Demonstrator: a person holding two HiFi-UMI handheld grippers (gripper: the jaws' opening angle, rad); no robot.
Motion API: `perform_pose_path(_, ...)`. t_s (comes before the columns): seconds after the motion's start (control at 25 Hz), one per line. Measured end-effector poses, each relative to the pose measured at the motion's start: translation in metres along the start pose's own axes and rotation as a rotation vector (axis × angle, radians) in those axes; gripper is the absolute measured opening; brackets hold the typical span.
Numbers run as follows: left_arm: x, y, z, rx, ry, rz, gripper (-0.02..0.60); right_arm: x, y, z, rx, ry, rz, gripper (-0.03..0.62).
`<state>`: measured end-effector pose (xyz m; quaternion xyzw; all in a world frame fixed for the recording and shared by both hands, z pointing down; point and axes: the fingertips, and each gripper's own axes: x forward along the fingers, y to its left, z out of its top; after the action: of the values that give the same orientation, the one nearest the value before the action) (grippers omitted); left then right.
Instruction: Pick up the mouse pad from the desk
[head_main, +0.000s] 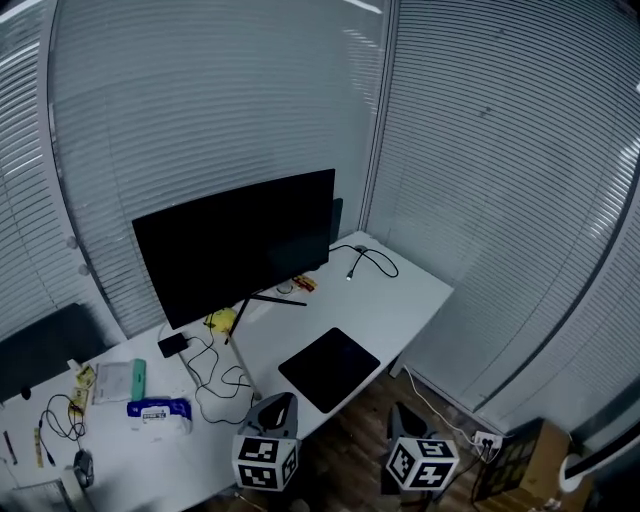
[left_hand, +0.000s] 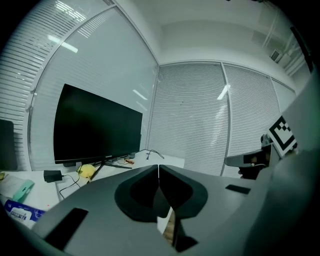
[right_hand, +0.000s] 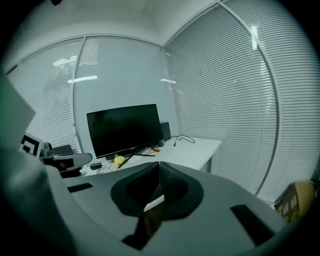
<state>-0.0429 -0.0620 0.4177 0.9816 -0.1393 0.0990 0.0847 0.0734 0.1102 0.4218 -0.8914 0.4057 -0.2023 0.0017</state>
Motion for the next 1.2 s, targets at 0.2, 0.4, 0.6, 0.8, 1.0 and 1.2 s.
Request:
perform_pose_path(0.2, 0.026, 0.014, 0.003, -0.018, 0.005, -0.001, 0.021, 0.028, 0.002, 0.010, -0.018, 0.007, 0.002, 0.034)
perform_pose_path(0.4, 0.047, 0.020, -0.006, -0.028, 0.029, -0.009, 0.021, 0.045, -0.005, 0.003, -0.013, 0.034, -0.007, 0.034)
perform_pose_path(0.6, 0.061, 0.023, -0.010, -0.034, 0.056, -0.011, 0.021, 0.058, -0.013, 0.009, -0.016, 0.047, -0.017, 0.034)
perform_pose_path(0.8, 0.076, 0.033, -0.007, -0.038, 0.064, 0.023, 0.021, 0.079, -0.021, 0.020, -0.023, 0.037, -0.006, 0.034)
perform_pose_path(1.0, 0.096, 0.044, -0.003, -0.043, 0.063, 0.082, 0.021, 0.112, -0.031, 0.027, -0.031, 0.052, 0.038, 0.034)
perform_pose_path(1.2, 0.122, 0.042, -0.002, -0.051, 0.074, 0.134, 0.021, 0.145, -0.047, 0.041, -0.052, 0.066, 0.084, 0.034)
